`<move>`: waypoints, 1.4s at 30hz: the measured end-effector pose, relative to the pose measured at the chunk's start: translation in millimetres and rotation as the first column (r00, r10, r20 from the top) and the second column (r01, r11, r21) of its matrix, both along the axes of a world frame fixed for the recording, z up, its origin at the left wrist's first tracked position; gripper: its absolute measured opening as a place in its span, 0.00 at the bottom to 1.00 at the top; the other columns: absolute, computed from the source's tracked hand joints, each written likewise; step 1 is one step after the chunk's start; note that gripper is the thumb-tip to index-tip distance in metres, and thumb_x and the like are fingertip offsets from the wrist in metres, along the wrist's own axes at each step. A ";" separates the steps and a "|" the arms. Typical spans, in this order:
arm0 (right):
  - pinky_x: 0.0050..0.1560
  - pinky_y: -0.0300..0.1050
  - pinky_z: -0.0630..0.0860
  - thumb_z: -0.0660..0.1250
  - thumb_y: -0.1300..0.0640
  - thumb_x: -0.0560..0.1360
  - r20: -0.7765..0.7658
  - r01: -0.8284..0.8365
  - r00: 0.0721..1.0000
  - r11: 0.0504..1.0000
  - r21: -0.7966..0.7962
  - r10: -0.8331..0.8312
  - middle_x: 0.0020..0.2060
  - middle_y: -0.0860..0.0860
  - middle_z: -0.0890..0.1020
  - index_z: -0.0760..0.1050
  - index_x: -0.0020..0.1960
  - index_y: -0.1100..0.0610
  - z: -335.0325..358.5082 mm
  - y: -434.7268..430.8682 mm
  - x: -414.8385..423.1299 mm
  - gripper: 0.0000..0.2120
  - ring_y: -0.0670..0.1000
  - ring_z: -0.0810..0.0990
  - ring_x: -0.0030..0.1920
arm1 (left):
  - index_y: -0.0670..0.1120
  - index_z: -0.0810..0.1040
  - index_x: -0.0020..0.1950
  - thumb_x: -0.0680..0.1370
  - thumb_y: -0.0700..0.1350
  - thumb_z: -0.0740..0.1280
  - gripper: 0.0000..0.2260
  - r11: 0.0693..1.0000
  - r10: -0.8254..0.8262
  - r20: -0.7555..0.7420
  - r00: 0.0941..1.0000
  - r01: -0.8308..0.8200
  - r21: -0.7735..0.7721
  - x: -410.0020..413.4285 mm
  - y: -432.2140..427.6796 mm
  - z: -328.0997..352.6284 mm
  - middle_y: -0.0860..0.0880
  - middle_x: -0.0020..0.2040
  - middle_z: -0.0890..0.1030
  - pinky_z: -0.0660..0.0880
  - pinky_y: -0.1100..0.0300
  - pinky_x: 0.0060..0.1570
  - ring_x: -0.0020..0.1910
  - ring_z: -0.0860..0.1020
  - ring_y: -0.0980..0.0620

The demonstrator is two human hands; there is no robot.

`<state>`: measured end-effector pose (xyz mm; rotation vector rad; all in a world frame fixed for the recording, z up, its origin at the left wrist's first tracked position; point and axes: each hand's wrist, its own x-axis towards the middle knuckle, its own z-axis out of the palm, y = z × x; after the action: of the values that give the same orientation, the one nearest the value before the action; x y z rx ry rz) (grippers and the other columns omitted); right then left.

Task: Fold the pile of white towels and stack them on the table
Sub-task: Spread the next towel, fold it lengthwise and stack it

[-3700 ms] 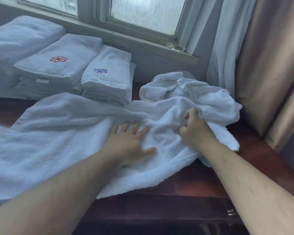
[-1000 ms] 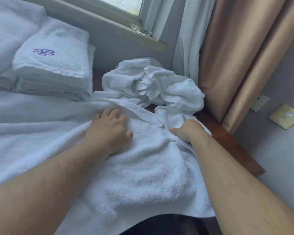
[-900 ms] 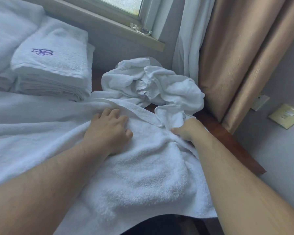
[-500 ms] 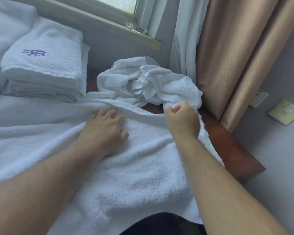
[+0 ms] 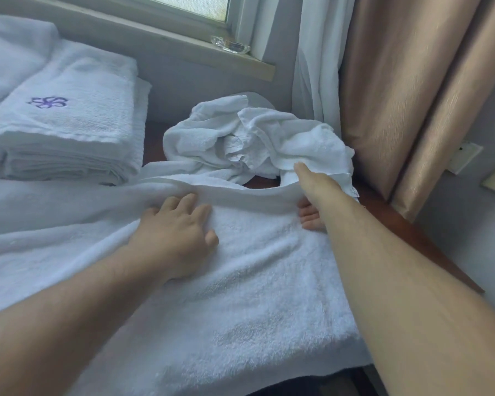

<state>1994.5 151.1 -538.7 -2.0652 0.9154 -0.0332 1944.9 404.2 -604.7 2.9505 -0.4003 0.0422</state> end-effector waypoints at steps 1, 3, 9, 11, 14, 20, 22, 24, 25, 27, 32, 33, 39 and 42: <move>0.31 0.47 0.80 0.61 0.32 0.70 -0.024 -0.002 1.000 1.000 0.029 0.003 0.28 0.54 0.82 0.79 0.44 0.64 -1.1 -4.6 2.9 0.33 0.52 0.81 0.25 | 0.55 0.66 0.72 0.79 0.58 0.53 0.23 1.000 0.023 -0.007 1.000 -0.023 0.012 3.3 -3.1 6.3 0.50 0.75 0.64 0.65 0.48 0.64 0.72 0.63 0.48; 0.30 0.41 0.75 0.61 0.38 0.71 -0.021 -0.018 1.000 0.998 0.059 0.019 0.28 0.52 0.77 0.78 0.43 0.61 -6.7 -10.9 7.7 0.25 0.51 0.74 0.27 | 0.52 0.72 0.66 0.78 0.56 0.58 0.19 0.998 0.069 0.057 0.996 -0.069 -0.001 12.3 -10.2 19.1 0.50 0.66 0.72 0.69 0.50 0.54 0.65 0.71 0.46; 0.41 0.47 0.73 0.57 0.39 0.77 0.049 -0.111 0.991 0.976 -0.186 0.122 0.42 0.53 0.78 0.75 0.53 0.61 -21.8 -9.0 21.3 0.25 0.56 0.78 0.43 | 0.52 0.62 0.78 0.78 0.53 0.65 0.29 0.978 0.134 0.292 0.947 -0.079 -0.191 32.8 -8.3 8.4 0.47 0.73 0.67 0.56 0.46 0.71 0.72 0.63 0.43; 0.43 0.48 0.71 0.56 0.46 0.81 0.118 -0.047 0.990 0.965 -0.257 0.079 0.46 0.54 0.77 0.75 0.55 0.61 -28.6 -7.4 20.2 0.20 0.58 0.77 0.47 | 0.52 0.59 0.80 0.80 0.54 0.61 0.29 0.978 0.155 0.255 0.954 -0.112 -0.178 41.1 -2.9 2.2 0.46 0.73 0.70 0.52 0.46 0.74 0.72 0.65 0.42; 0.31 0.40 0.67 0.58 0.53 0.79 0.462 0.182 0.883 0.967 -0.176 -0.082 0.36 0.49 0.74 0.71 0.38 0.62 -46.2 -12.7 9.2 0.16 0.54 0.73 0.37 | 0.51 0.64 0.78 0.79 0.54 0.62 0.27 0.987 0.130 0.296 0.946 -0.094 -0.131 42.3 -0.9 0.4 0.46 0.68 0.75 0.51 0.45 0.75 0.69 0.69 0.42; 0.31 0.39 0.73 0.63 0.56 0.70 0.683 0.148 0.640 0.929 0.339 -0.352 0.28 0.42 0.80 0.79 0.38 0.53 -51.7 -19.2 -3.9 0.06 0.43 0.79 0.31 | 0.48 0.74 0.52 0.74 0.38 0.66 0.10 0.999 -0.025 0.426 0.904 0.040 -0.026 34.9 -10.6 3.7 0.48 0.52 0.76 0.54 0.43 0.74 0.55 0.76 0.42; 0.34 0.42 0.75 0.62 0.59 0.68 0.670 0.083 0.655 0.914 0.396 -0.350 0.34 0.43 0.82 0.81 0.43 0.53 -53.2 -23.1 -2.3 0.09 0.46 0.81 0.36 | 0.48 0.70 0.49 0.72 0.35 0.66 0.10 0.998 -0.044 0.447 0.893 0.064 -0.030 32.0 -13.0 4.2 0.49 0.46 0.77 0.61 0.43 0.67 0.48 0.77 0.43; 0.37 0.45 0.78 0.61 0.60 0.68 0.657 0.013 0.677 0.898 0.440 -0.332 0.41 0.49 0.84 0.81 0.48 0.54 -53.0 -26.4 -3.1 0.13 0.51 0.83 0.41 | 0.46 0.72 0.50 0.69 0.36 0.70 0.13 0.996 -0.058 0.494 0.867 0.087 -0.037 28.0 -12.3 7.3 0.48 0.44 0.78 0.66 0.45 0.56 0.45 0.78 0.41; 0.40 0.48 0.80 0.61 0.61 0.68 0.652 0.002 0.682 0.891 0.453 -0.333 0.45 0.51 0.84 0.80 0.50 0.53 -52.0 -27.1 -4.2 0.15 0.53 0.83 0.44 | 0.46 0.74 0.52 0.68 0.37 0.72 0.15 0.995 -0.080 0.510 0.857 0.102 -0.016 24.7 -11.8 9.8 0.47 0.45 0.78 0.67 0.46 0.52 0.45 0.78 0.41; 0.44 0.49 0.82 0.60 0.61 0.66 0.666 0.013 0.657 0.888 0.460 -0.355 0.49 0.51 0.83 0.77 0.52 0.49 -48.5 -25.4 -8.6 0.17 0.52 0.84 0.47 | 0.45 0.77 0.53 0.68 0.41 0.76 0.16 0.989 -0.150 0.536 0.831 0.134 0.069 15.8 -10.8 16.8 0.47 0.44 0.77 0.66 0.47 0.49 0.45 0.78 0.41; 0.38 0.40 0.79 0.58 0.59 0.63 0.653 0.042 0.617 0.847 0.530 -0.439 0.45 0.47 0.84 0.77 0.48 0.49 -41.4 -24.3 -15.4 0.17 0.50 0.84 0.43 | 0.50 0.77 0.47 0.73 0.47 0.68 0.04 0.999 -0.045 0.519 0.854 0.047 0.010 -13.6 -23.7 33.6 0.53 0.37 0.68 0.62 0.50 0.48 0.41 0.75 0.45; 0.36 0.40 0.77 0.58 0.57 0.63 0.633 0.044 0.630 0.834 0.549 -0.450 0.41 0.46 0.83 0.77 0.46 0.50 -40.4 -25.0 -15.8 0.15 0.51 0.83 0.42 | 0.51 0.76 0.46 0.74 0.49 0.65 0.03 0.999 -0.001 0.503 0.864 0.026 -0.043 -20.9 -28.8 33.9 0.53 0.37 0.69 0.62 0.49 0.49 0.41 0.74 0.46; 0.43 0.46 0.83 0.70 0.52 0.72 0.547 0.059 0.734 0.840 0.540 -0.403 0.46 0.49 0.85 0.79 0.55 0.53 -19.5 -32.3 -28.3 0.13 0.52 0.86 0.45 | 0.49 0.77 0.49 0.74 0.51 0.66 0.08 0.992 -0.040 0.485 0.874 0.093 -0.085 -51.4 -37.2 3.5 0.50 0.44 0.76 0.65 0.50 0.51 0.49 0.74 0.45; 0.28 0.34 0.75 0.66 0.53 0.72 0.693 0.152 0.407 0.792 0.591 -0.595 0.33 0.41 0.85 0.79 0.47 0.51 -6.8 -51.1 -52.3 0.06 0.43 0.84 0.35 | 0.46 0.77 0.43 0.72 0.51 0.65 0.08 0.983 -0.069 0.539 0.839 0.148 -0.105 -48.4 -36.3 2.9 0.49 0.38 0.75 0.69 0.50 0.45 0.42 0.75 0.42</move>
<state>1942.2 100.0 -545.6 -1.0679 0.6206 -0.9650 1896.5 367.9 -601.8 2.7214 -0.6042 0.8586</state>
